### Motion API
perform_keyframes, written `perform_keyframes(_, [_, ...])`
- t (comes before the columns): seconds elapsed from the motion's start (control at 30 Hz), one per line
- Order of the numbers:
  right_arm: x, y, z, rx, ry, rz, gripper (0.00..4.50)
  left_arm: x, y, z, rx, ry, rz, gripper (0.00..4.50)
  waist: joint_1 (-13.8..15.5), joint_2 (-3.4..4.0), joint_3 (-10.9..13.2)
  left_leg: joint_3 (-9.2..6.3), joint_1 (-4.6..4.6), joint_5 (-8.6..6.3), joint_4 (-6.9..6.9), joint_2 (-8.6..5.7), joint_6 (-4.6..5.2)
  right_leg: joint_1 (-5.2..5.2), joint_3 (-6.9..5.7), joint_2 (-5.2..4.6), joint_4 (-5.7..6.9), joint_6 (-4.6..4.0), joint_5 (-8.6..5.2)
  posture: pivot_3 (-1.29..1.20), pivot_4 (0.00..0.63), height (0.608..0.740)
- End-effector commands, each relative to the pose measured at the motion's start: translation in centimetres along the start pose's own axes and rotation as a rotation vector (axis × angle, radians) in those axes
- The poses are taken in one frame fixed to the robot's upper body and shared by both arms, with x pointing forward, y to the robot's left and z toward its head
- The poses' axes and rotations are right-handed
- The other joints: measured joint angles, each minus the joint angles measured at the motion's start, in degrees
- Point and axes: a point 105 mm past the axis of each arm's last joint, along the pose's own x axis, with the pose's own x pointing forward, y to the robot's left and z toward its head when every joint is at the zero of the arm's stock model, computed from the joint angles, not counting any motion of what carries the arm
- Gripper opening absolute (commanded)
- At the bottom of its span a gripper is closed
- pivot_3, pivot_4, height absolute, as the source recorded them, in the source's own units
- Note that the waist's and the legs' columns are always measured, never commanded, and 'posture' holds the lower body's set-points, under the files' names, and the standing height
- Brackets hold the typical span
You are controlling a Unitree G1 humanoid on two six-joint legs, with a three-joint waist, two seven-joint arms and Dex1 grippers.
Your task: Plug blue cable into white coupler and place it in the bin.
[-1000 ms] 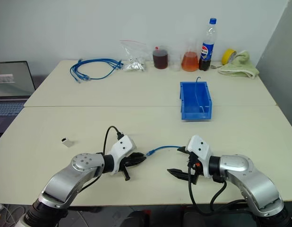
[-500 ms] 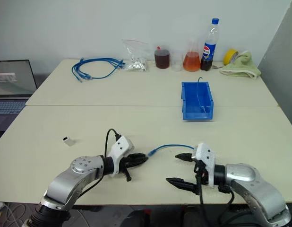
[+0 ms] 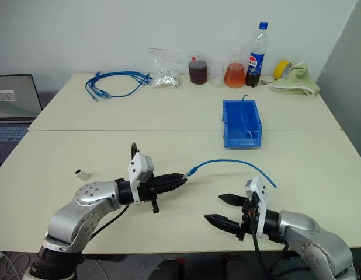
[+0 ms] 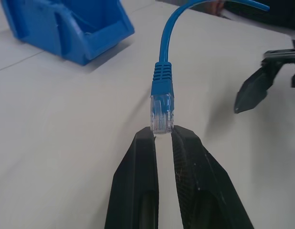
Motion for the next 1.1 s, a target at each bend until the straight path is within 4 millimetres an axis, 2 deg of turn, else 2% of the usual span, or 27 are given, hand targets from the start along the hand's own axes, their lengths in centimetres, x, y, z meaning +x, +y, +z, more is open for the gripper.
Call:
perform_keyframes(0.03, [-0.1, -0.8, 1.8, -0.053, -0.049, 0.013, 4.5, -0.2, -0.7, 2.0, 0.071, -0.055, -0.059, 0.17, -0.1, -0.01, 0.0, 0.01, 0.0, 0.0, 0.0, 0.02, 0.0, 0.0, 0.0, 0.03, 0.0, 0.0, 0.0, 0.0, 0.15, 0.74])
perform_keyframes(0.2, [0.8, -1.7, 4.9, -0.078, -0.143, 0.049, 4.5, -0.1, -0.5, 2.8, 0.048, -0.092, -0.075, 0.17, -0.1, -0.11, 0.2, 0.03, -0.02, 0.0, -0.01, 0.05, 0.0, -0.04, 0.0, 0.09, 0.02, -0.01, 0.0, 0.0, 0.15, 0.74])
perform_keyframes(0.43, [2.0, -1.1, 6.3, -0.102, -0.166, 0.124, 4.5, -0.2, -1.4, 2.7, 0.008, -0.086, -0.15, 0.17, -0.1, -0.17, 0.2, -0.02, -0.05, 0.0, -0.05, 0.05, 0.0, -0.06, 0.02, 0.07, -0.02, -0.03, 0.0, 0.0, 0.15, 0.74])
perform_keyframes(0.6, [2.4, -0.5, 7.5, -0.133, -0.176, 0.188, 4.5, -0.3, -1.2, 2.6, -0.011, -0.09, -0.155, 0.17, -0.1, -0.15, 0.2, -0.05, -0.04, 0.0, -0.04, 0.04, 0.0, -0.1, 0.05, 0.04, 0.01, -0.03, 0.0, 0.0, 0.15, 0.74])
perform_keyframes(0.83, [3.2, 0.3, 7.6, -0.156, -0.156, 0.231, 4.5, -0.1, -1.3, 2.8, -0.015, -0.097, -0.17, 0.17, -0.1, -0.15, 0.2, -0.05, -0.05, 0.0, -0.05, 0.04, 0.0, -0.12, 0.06, 0.04, 0.01, -0.03, 0.0, 0.0, 0.15, 0.74])
perform_keyframes(1.1, [3.8, 0.1, 7.3, -0.128, -0.166, 0.235, 4.5, 0.1, -1.5, 3.0, -0.019, -0.114, -0.175, 0.17, -0.1, -0.15, 0.2, -0.07, -0.05, 0.0, -0.05, 0.04, 0.0, -0.13, 0.05, 0.04, 0.02, -0.03, 0.0, 0.0, 0.15, 0.74])
